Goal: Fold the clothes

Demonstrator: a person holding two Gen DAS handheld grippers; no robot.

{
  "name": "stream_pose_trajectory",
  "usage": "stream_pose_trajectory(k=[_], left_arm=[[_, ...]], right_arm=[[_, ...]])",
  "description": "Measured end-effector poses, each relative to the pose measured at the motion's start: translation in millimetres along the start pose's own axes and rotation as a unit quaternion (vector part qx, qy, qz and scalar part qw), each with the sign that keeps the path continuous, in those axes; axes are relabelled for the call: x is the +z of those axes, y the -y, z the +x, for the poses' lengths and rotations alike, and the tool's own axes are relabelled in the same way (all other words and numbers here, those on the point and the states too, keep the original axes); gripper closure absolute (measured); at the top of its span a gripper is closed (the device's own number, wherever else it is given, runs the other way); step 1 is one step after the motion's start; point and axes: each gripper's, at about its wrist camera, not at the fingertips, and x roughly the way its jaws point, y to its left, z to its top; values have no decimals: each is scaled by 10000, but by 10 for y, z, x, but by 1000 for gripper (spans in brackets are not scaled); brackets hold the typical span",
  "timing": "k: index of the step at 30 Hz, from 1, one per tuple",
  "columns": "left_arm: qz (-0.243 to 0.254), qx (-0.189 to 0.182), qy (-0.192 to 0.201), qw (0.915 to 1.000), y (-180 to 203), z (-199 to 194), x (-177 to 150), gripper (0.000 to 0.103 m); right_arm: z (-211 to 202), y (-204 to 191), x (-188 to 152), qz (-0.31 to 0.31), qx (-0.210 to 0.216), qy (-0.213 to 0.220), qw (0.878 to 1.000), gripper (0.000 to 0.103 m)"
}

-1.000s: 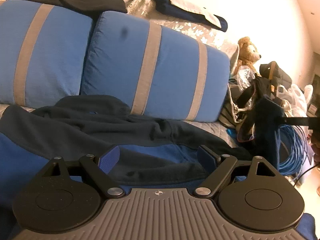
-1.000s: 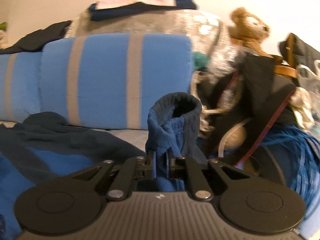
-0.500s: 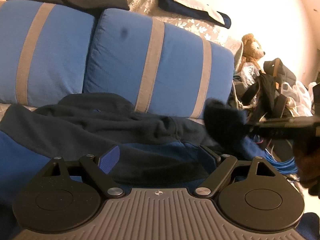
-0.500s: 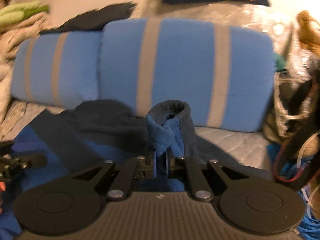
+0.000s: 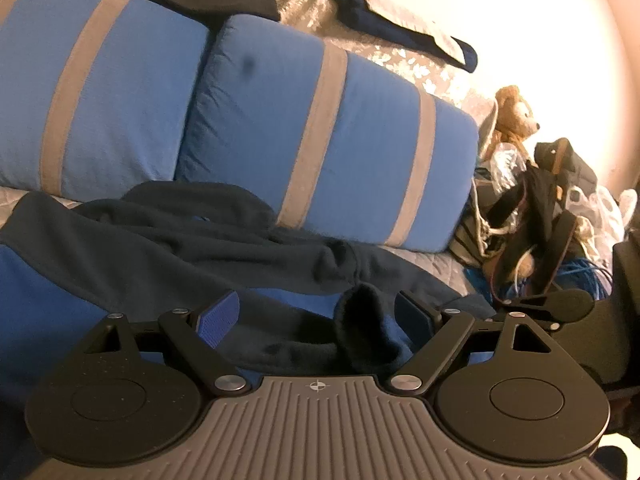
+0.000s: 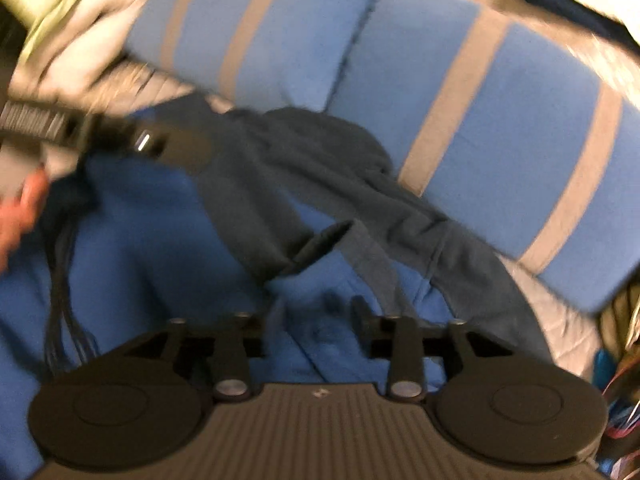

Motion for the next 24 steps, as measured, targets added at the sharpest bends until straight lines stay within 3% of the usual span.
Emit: stream_pose_trajectory(k=[9, 16, 17, 18, 19, 21, 24], left_arm=[[-73, -115, -266, 9996, -24, 55, -32, 17], [82, -199, -426, 9989, 26, 97, -62, 17], [91, -220, -457, 9987, 32, 103, -69, 17], [100, -240, -487, 9985, 37, 109, -75, 17], [109, -261, -518, 9983, 43, 115, -81, 17], [49, -350, -605, 9975, 31, 129, -77, 17], [-268, -584, -772, 9949, -17, 164, -46, 17]], right_arm=[[99, -155, -127, -921, -85, -111, 9956, 43], [164, -57, -24, -901, 266, -178, 9954, 47], [180, -46, -22, -856, 295, -193, 9957, 50], [208, -39, -28, -820, 303, -217, 9959, 71], [236, -41, -42, -800, 304, -247, 9960, 83], [243, -81, -78, -814, 205, -159, 9963, 92], [159, -166, -123, -932, -76, 103, 9956, 94]])
